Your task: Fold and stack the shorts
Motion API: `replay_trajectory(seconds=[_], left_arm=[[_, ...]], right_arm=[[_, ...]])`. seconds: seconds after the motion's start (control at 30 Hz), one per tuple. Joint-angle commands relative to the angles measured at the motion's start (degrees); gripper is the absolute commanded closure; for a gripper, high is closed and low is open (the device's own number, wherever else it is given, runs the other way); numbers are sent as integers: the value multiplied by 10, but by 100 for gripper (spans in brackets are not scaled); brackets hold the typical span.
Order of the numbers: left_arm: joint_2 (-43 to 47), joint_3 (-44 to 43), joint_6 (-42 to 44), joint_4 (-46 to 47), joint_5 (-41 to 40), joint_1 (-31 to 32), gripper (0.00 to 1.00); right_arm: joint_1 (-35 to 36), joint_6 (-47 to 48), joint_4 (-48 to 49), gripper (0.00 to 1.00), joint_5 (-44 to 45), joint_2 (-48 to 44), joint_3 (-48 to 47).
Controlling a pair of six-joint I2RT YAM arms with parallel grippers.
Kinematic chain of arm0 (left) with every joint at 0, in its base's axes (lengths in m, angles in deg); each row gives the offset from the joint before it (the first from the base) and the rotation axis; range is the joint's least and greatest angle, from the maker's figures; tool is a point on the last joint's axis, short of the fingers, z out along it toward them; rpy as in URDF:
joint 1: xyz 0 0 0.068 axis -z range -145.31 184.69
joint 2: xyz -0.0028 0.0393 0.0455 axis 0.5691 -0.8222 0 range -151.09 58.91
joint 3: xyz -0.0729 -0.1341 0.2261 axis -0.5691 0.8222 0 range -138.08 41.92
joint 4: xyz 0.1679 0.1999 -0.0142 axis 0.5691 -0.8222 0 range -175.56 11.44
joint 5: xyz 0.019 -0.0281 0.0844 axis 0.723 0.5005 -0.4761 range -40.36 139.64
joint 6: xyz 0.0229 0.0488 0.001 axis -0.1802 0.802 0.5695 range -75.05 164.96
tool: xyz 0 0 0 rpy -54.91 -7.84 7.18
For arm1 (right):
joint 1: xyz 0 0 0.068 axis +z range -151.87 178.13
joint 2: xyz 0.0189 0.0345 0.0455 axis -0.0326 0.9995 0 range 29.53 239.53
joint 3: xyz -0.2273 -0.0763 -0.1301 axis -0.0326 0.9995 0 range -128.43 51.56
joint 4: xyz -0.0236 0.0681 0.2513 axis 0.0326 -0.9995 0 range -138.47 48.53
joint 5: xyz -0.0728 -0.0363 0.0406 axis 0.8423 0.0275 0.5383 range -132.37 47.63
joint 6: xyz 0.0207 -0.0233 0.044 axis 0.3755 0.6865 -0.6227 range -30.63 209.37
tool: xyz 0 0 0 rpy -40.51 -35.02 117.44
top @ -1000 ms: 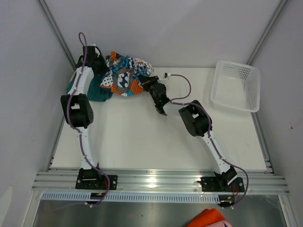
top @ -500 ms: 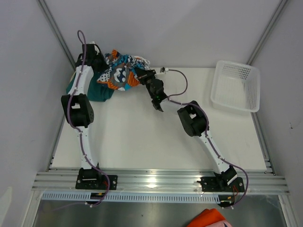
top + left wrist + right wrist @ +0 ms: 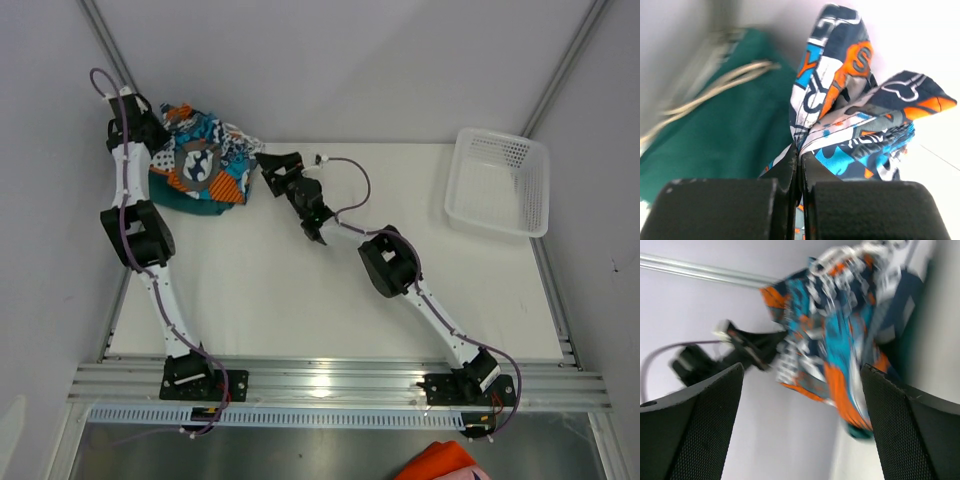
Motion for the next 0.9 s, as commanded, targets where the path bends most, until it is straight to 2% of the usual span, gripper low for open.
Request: replay_trajectory(seconds=[0.0,0.1,0.17,0.33,0.43,0.47,0.5,0.53,0.57,0.6,0.73,0.87], left_arm=[[-11,-25,22,15,-68,-11,100],[8,25,29,32,-63,-12,100],[4,57,27,49,-73,-14,94],[-35,10,14,19,-86,-25,89],[-8,42,14,40,-113,-29,84],[0,64,14,49,-117,-29,78],[8,75,14,56,-124,-30,65],[19,86,12,67,-130,-30,40],[22,88,12,67,-140,-30,29],[23,85,10,64,-146,-30,3],[31,91,4,72,-138,-31,1],[81,145,8,107,-146,-28,1]], right_arm=[[-1,34,59,0,-25,-78,131],[-3,65,72,1,-27,-111,207],[-6,69,82,1,-51,-114,223],[-8,83,103,1,-79,-137,270],[-10,107,108,1,-83,-156,302],[-10,109,110,0,-88,-158,307],[-12,112,113,1,-93,-159,311],[-14,119,116,0,-100,-160,316],[-17,123,119,1,-112,-164,318],[-18,127,118,0,-124,-168,322],[-22,169,121,1,-139,-196,364],[-28,194,129,1,-153,-229,403]])
